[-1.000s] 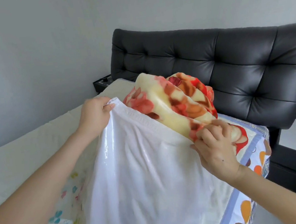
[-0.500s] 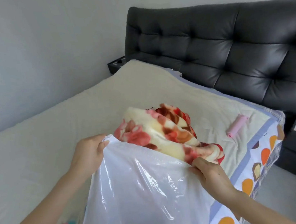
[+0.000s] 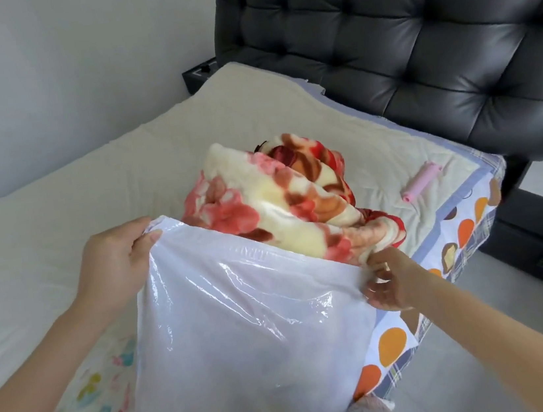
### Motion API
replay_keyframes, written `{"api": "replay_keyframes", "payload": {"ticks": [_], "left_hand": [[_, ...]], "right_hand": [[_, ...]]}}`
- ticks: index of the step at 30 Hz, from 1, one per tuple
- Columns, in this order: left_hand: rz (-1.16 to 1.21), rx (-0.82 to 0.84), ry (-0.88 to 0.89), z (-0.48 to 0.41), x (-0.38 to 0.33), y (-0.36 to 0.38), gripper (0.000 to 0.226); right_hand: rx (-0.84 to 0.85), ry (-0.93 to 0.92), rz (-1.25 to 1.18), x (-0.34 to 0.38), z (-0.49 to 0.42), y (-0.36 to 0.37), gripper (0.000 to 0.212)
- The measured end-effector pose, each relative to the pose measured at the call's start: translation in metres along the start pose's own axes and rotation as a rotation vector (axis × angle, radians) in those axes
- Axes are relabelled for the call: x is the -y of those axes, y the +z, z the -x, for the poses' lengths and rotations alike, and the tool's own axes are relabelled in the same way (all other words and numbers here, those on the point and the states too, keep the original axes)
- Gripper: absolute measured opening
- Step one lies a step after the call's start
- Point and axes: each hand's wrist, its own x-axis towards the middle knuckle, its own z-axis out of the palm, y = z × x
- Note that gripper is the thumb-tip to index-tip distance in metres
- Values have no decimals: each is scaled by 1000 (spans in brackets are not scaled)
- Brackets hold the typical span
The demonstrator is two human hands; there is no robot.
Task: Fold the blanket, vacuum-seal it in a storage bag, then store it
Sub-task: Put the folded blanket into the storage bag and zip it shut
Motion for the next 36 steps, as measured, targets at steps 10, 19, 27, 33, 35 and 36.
{"api": "replay_keyframes", "payload": {"ticks": [10, 19, 27, 33, 35, 36], "left_hand": [[-9, 46, 59, 7, -5, -5, 37], [-32, -31, 156, 16, -22, -2, 16], [-173, 25, 243, -67, -47, -9, 23], [-254, 0, 236, -166, -82, -40, 23], [-197, -164, 215, -176, -88, -56, 21], [-131, -274, 196, -174, -87, -61, 23]], "right_hand": [[32, 129, 14, -10, -12, -7, 34], [-113, 18, 59, -20, -29, -6, 24], [-166, -378, -244, 12, -12, -26, 24], [-123, -806, -424, 83, 83, -34, 14], [-96, -986, -447, 89, 121, -36, 16], [-81, -1050, -425, 88, 138, -38, 20]]}}
